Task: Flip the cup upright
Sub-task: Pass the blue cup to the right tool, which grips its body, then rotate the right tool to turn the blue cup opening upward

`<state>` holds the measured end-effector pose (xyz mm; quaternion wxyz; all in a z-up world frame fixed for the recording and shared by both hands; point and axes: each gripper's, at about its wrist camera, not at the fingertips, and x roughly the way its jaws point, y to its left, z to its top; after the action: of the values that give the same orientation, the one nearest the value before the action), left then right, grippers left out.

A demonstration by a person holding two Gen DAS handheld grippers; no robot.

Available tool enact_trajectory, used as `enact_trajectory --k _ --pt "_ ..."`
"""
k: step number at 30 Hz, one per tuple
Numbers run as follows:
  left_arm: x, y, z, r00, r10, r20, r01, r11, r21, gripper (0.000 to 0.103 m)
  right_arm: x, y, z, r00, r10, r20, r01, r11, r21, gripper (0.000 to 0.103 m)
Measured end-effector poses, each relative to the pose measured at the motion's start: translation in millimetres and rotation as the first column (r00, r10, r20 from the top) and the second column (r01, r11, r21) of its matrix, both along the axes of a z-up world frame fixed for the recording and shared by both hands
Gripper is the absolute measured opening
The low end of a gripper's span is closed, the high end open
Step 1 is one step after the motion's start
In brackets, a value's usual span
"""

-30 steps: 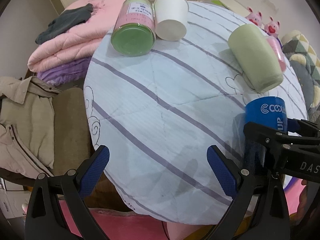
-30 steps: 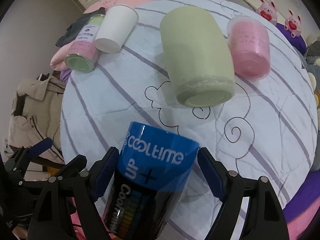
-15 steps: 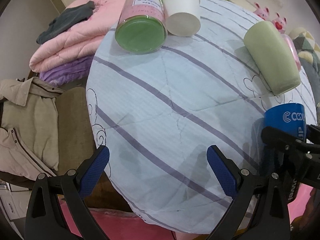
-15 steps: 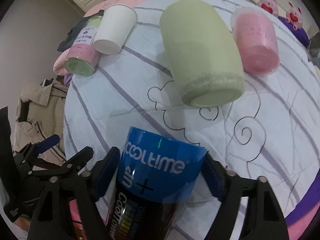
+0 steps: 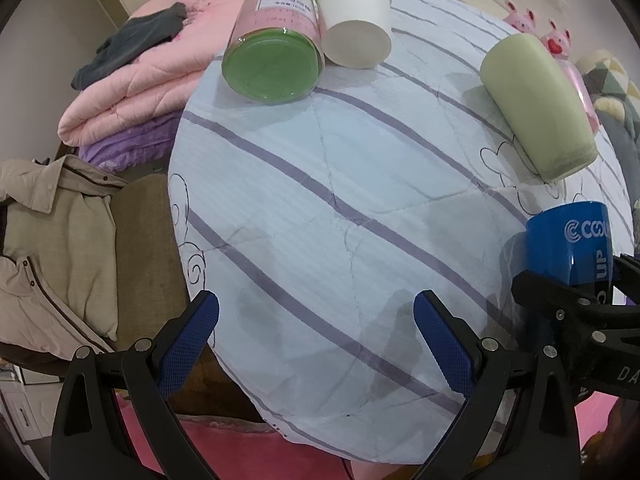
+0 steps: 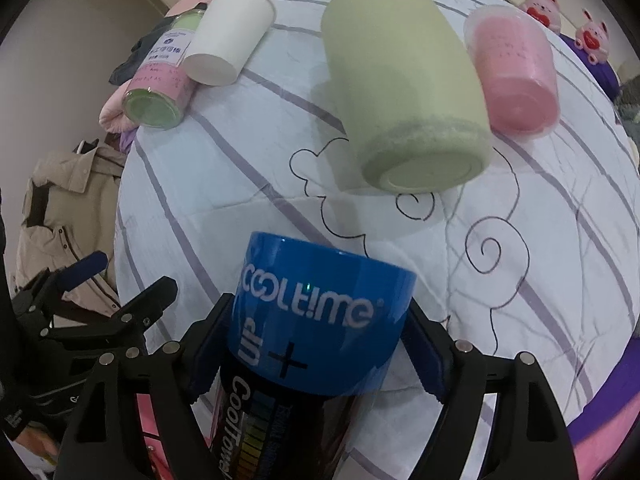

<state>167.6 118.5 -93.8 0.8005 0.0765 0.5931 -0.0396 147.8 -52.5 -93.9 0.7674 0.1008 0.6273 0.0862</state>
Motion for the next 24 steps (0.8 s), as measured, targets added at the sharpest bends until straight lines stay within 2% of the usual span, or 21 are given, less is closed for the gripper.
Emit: enact_trajectory --k 7,9,10,11,24 --pt "0 3 -2 1.0 0.005 -0.007 -0.005 1.0 -0.008 0.099 -1 4 -2 0.998 -0.039 -0.041 0.039 0.999 -0.015 0.082" --pt "0 4 -2 1.0 0.005 -0.007 -0.005 1.0 -0.007 0.099 0 0 -3 0.997 -0.074 -0.034 0.074 0.997 0.009 0.082" --pt "1 5 -2 1.0 0.005 -0.006 -0.005 1.0 -0.008 0.099 1 -1 -3 0.996 -0.079 -0.031 0.079 0.997 0.017 0.078" --pt "1 5 -3 1.0 0.006 -0.006 -0.006 1.0 -0.009 0.099 1 0 -2 0.997 -0.069 -0.024 0.069 0.998 0.012 0.072" --pt "3 2 -2 1.0 0.006 -0.01 -0.006 1.0 -0.015 0.099 1 -2 8 0.999 -0.014 0.029 0.014 1.0 -0.001 0.072"
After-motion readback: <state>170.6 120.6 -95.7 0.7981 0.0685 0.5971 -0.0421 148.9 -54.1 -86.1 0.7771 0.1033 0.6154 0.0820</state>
